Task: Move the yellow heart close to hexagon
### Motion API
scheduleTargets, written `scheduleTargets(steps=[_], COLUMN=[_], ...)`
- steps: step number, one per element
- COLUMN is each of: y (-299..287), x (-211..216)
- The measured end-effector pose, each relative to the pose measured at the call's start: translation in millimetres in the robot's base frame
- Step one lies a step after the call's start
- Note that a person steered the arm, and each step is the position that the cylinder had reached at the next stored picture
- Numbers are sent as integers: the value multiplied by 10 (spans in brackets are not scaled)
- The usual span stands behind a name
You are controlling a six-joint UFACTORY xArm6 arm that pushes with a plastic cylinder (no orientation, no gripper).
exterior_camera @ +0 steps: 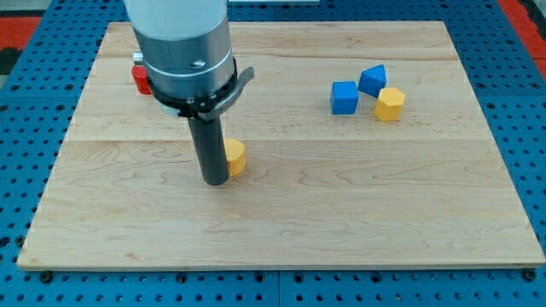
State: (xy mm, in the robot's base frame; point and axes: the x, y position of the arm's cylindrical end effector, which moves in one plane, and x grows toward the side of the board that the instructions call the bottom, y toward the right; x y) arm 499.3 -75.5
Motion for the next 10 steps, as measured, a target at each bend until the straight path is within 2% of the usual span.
scheduleTargets(steps=[2, 7, 10], y=[-93, -93, 466], x=[-360, -318, -305])
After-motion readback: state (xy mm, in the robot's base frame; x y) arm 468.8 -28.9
